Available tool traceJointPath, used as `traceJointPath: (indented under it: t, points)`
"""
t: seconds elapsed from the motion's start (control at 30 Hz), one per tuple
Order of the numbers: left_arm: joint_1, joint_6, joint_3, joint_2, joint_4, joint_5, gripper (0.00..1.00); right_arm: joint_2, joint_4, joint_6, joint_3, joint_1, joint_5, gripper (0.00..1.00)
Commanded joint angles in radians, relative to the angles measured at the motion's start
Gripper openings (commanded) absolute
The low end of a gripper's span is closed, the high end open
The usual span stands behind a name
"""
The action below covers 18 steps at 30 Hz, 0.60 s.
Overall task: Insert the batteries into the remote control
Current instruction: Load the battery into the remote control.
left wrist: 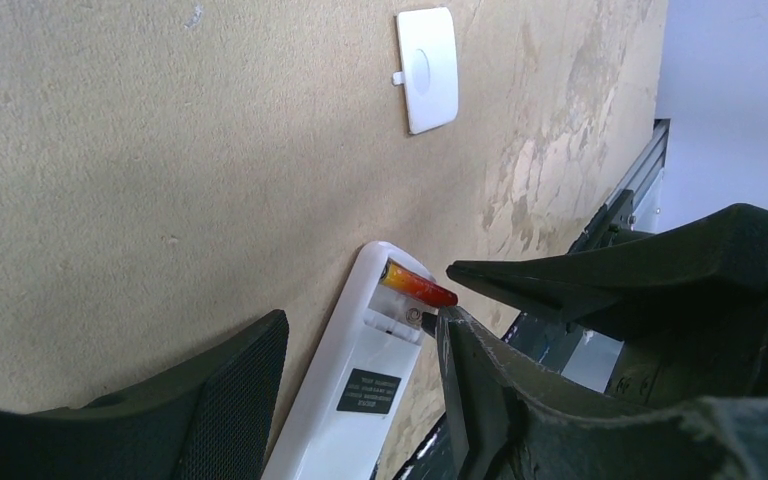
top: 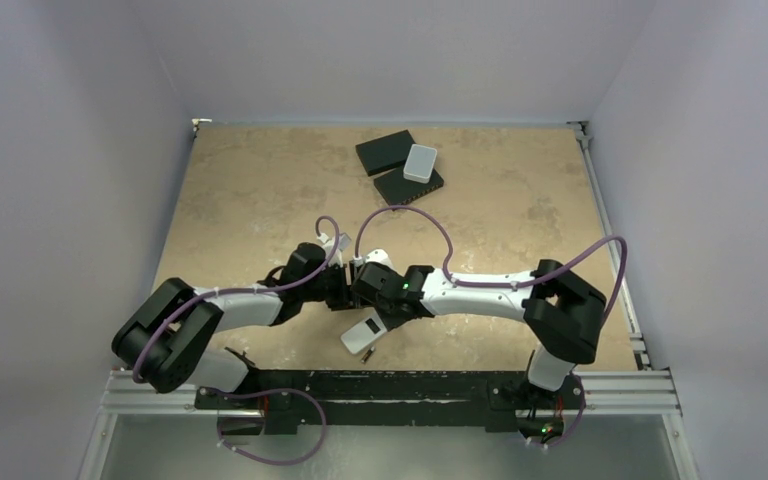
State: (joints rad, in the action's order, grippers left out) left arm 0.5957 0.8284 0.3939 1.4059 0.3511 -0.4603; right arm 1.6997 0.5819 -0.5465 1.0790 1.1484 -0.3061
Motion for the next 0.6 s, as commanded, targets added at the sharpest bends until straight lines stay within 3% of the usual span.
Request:
traceJointPath:
  t: [0.0,0.57]
  points:
    - [0.000,0.000,-0.007,0.010,0.042,-0.009,0.56,-0.037,-0.010,-0.020,0.034,-0.006,-0.033,0.37]
    - [0.001,0.020,-0.067,-0.042,0.039,-0.014,0.48,-0.274,-0.101,-0.136,-0.144,-0.006,0.015,0.46]
